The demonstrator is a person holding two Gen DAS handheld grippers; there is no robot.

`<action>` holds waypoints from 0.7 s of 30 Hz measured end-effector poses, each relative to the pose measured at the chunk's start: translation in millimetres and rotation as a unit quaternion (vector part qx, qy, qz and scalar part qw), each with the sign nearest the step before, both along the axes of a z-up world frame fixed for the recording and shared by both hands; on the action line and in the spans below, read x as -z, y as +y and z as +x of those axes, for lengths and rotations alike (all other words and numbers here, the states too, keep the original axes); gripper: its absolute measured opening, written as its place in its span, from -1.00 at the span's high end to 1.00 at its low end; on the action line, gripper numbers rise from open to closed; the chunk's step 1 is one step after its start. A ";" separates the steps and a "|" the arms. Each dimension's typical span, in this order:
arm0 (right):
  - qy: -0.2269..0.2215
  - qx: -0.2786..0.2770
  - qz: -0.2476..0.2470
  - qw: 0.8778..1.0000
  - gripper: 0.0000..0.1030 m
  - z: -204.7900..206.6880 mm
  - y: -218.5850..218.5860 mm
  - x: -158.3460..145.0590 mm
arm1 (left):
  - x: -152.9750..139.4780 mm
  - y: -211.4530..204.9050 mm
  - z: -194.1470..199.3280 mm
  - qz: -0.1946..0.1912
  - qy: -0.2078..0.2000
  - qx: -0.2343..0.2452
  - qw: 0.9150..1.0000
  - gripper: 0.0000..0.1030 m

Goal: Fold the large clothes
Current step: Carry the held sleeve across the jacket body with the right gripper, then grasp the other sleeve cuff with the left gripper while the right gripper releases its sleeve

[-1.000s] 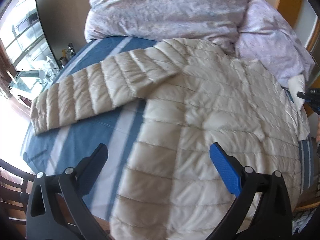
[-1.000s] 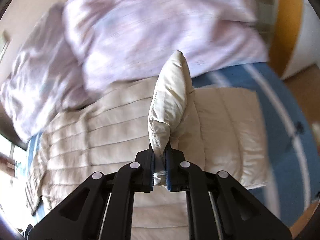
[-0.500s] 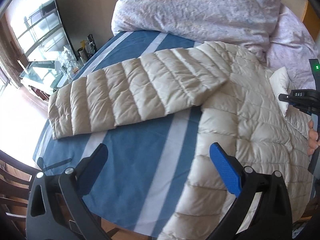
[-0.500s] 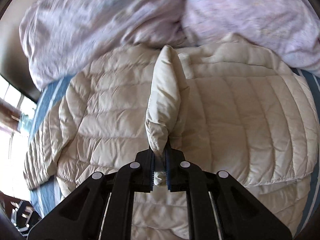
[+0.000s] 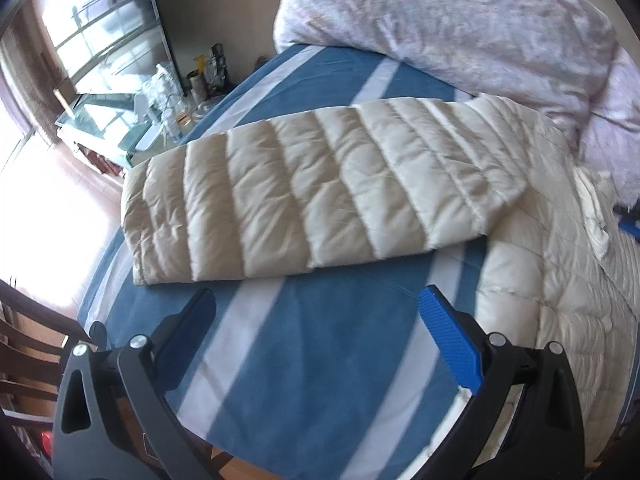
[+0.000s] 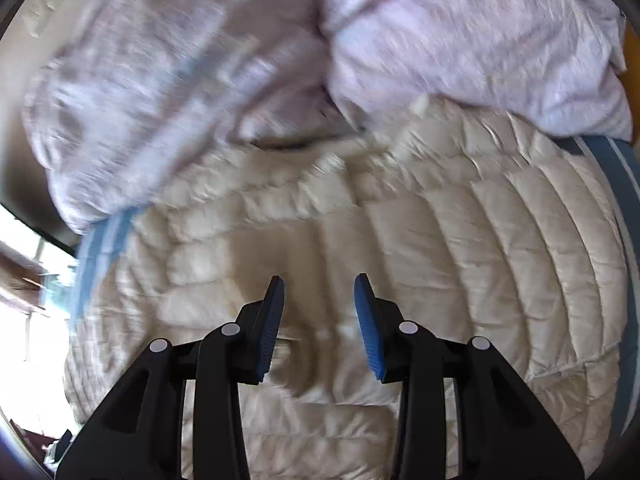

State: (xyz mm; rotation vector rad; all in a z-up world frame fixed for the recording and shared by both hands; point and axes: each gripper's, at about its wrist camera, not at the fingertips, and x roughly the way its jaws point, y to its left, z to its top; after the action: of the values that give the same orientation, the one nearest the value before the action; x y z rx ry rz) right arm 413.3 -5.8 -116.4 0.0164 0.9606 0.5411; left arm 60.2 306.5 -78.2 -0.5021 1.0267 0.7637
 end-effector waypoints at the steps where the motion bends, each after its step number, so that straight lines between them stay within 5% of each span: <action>1: 0.009 0.000 -0.006 1.000 0.25 0.8 2.9 5.9 | 1.6 5.3 -2.0 -0.001 0.002 -0.007 1.000 -0.96; 8: 0.006 -0.028 -0.100 0.995 0.22 -12.2 42.9 44.0 | 4.7 39.6 -20.6 0.004 0.005 -0.054 0.999 -0.96; 10: -0.030 -0.033 -0.126 0.991 0.21 -20.9 51.2 46.8 | 4.6 48.1 -26.6 0.005 0.006 -0.065 0.998 -0.96; 21: -0.020 -0.040 -0.124 0.991 0.19 -20.8 50.3 46.0 | 17.0 112.4 -78.5 -0.074 -0.055 -0.148 0.985 -0.96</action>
State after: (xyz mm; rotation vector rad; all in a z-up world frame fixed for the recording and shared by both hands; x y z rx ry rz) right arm 392.5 44.6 -162.3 -0.2563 0.9875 0.4913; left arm -18.3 418.9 -95.3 -0.8285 0.9203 0.9158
